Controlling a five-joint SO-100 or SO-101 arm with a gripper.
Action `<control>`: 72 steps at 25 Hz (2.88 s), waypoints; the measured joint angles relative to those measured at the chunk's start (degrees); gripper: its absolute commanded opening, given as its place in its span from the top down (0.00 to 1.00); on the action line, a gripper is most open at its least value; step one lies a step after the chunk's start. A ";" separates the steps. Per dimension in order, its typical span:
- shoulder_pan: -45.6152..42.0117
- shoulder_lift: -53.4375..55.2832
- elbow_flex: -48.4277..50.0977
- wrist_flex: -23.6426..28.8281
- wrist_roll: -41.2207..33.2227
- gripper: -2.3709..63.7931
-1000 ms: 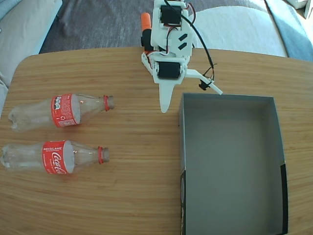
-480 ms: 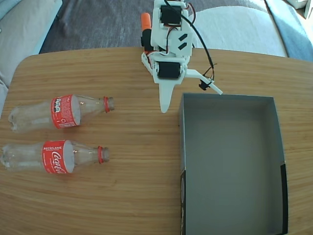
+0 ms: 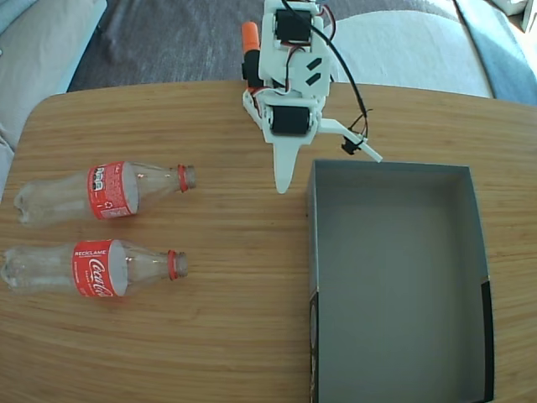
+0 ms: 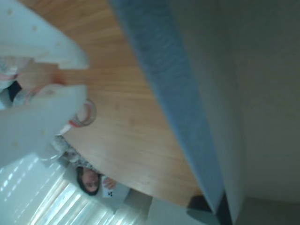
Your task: Grasp the bottles and put them in the box.
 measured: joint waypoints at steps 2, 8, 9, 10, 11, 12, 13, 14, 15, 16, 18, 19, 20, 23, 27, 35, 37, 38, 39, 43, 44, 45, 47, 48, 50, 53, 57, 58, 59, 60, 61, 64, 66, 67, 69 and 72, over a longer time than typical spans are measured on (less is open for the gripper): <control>0.09 0.00 0.00 0.00 0.00 0.96; 0.35 -0.53 -2.46 0.00 0.00 0.96; 0.53 -2.02 -4.22 0.00 0.00 0.96; 0.53 -3.87 -5.71 0.00 0.00 0.96; 0.53 -6.15 -7.38 0.00 0.00 0.96; 0.53 -8.79 -9.05 0.00 0.00 0.96; 0.62 -12.04 -11.07 0.00 0.00 0.96; 0.62 -14.68 -12.92 -0.18 0.00 0.96; 0.62 -17.93 -15.12 -0.88 0.00 0.96; 0.62 -21.18 -17.40 -1.67 0.00 0.96; 0.62 -28.30 -23.03 -2.99 0.00 0.96; 0.62 -31.55 -26.28 -3.43 0.00 0.96; 0.62 -34.72 -29.71 -3.69 0.00 0.96; 3.52 -45.70 -40.52 -3.43 0.00 0.92; 9.14 -57.30 -51.06 -2.11 -0.97 0.77; 18.46 -64.42 -58.27 -2.02 -14.33 0.75; 20.74 -64.42 -58.27 -0.18 -18.54 0.75; 21.88 -64.51 -58.27 1.32 -21.27 0.75; 22.68 -64.69 -58.27 2.72 -23.73 0.74; 26.72 -65.30 -58.27 9.05 -35.42 0.74; 26.89 -65.30 -58.36 10.28 -38.41 0.74; 26.81 -65.30 -58.97 11.34 -40.96 0.74; 26.54 -65.30 -60.56 13.10 -43.33 0.74; 26.98 -65.39 -61.08 13.80 -43.77 0.74; 27.42 -65.48 -61.70 15.56 -44.03 0.74; 26.89 -65.48 -62.05 19.07 -44.03 0.68; 27.16 -65.48 -62.05 21.36 -43.95 0.45; 26.98 -65.48 -62.05 21.53 -43.07 0.42; 26.89 -65.48 -62.05 21.71 -41.84 0.40; 26.89 -65.48 -62.05 21.71 -40.17 0.39; 26.89 -65.48 -62.05 21.71 -38.58 0.39; 26.81 -69.52 -63.46 22.59 -33.93 0.35; 26.98 -73.48 -66.45 23.73 -30.67 0.30; 27.07 -75.15 -68.20 23.82 -28.48 0.29; 27.51 -78.31 -71.37 23.99 -26.89 0.29; 27.60 -81.21 -73.65 23.91 -26.10 0.28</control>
